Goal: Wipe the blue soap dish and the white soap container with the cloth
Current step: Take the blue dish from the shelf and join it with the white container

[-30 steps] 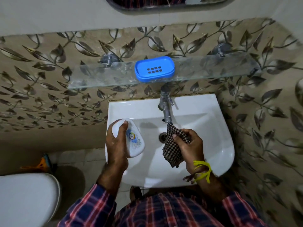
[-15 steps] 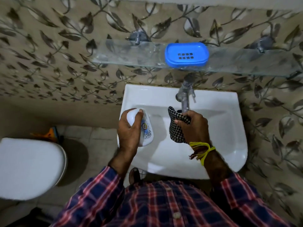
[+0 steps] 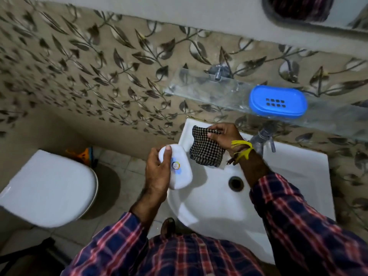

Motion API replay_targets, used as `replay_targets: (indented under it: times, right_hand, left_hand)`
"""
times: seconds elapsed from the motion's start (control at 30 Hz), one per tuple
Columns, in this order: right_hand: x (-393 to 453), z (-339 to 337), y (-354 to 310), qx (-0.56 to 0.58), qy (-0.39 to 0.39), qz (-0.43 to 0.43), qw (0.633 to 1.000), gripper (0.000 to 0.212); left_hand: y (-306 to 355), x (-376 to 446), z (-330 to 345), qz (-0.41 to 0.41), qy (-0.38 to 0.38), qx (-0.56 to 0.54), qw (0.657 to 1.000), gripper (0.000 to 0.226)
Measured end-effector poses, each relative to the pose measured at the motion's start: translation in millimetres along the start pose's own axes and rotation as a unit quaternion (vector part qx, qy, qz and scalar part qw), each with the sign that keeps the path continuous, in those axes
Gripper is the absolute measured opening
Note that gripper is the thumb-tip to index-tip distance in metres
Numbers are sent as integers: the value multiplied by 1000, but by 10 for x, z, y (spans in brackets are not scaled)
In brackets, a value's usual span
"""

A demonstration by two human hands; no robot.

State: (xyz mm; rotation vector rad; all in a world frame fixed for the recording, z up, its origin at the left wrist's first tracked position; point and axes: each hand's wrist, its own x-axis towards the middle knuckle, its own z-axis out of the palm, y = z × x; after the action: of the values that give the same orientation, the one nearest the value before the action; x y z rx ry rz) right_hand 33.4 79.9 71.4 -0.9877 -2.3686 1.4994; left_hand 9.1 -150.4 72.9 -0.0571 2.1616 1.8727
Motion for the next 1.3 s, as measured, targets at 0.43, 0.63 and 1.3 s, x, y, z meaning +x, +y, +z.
replay_targets:
  times: [0.43, 0.63, 1.3]
  right_hand:
    - [-274, 16, 341, -117, 161, -43, 979, 37]
    - [-667, -72, 260, -37, 185, -56, 981, 32]
    - [-1190, -1213, -497, -81, 341, -267, 898, 14]
  left_hand:
    - [39, 21, 338, -278, -123, -288, 908, 43]
    - [141, -98, 613, -337, -197, -264, 882, 61]
    - [763, -460, 868, 9, -212, -92, 973, 41]
